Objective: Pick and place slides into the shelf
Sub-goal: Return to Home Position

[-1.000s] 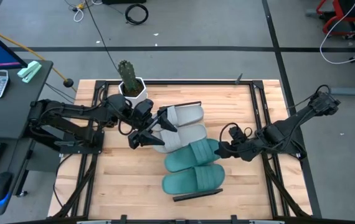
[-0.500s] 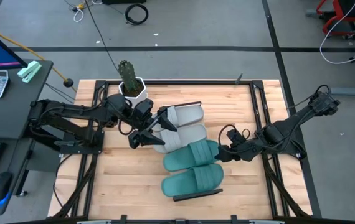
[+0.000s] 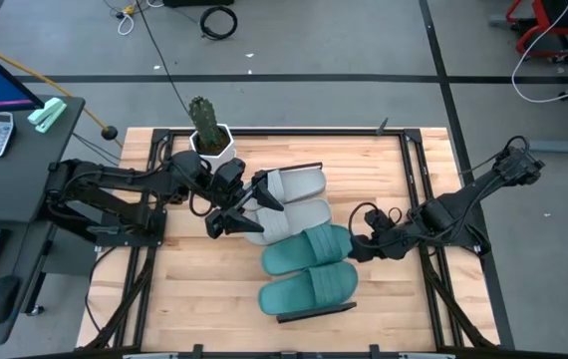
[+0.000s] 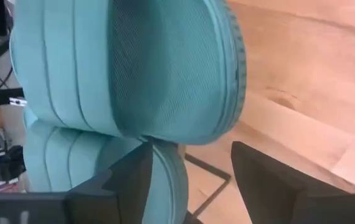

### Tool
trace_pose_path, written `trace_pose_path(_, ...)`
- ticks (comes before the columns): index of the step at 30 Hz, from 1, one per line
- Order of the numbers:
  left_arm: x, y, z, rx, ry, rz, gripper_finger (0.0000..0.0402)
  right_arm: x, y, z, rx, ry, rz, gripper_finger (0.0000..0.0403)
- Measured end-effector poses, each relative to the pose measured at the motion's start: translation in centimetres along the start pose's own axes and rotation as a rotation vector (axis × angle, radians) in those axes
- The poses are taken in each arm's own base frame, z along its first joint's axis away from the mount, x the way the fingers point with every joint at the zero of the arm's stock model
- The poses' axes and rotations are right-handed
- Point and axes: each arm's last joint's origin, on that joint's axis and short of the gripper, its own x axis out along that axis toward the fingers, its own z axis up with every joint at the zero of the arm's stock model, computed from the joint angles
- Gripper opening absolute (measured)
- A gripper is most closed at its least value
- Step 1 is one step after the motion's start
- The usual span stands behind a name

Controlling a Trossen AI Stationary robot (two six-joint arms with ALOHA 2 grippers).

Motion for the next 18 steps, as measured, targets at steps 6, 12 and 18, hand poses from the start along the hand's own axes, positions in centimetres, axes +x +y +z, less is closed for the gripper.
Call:
trace_pose_path(6,0.0,0.0,0.0,0.000,0.001,0.001,0.0330,-0.2,-0.2,-0.1,-0.004,0.042,-0.015,0.0238)
trace_pose_path(12,0.0,0.0,-0.1,-0.004,0.008,0.002,0.0329,-2.4,-1.0,0.6,-0.002,0.025,-0.002,0.0242)
trace_pose_path(18,0.4,-0.2,-1.2,-0.001,0.075,0.052,0.0327,-5.1,-1.9,1.4,-0.015,0.004,0.060,0.0242)
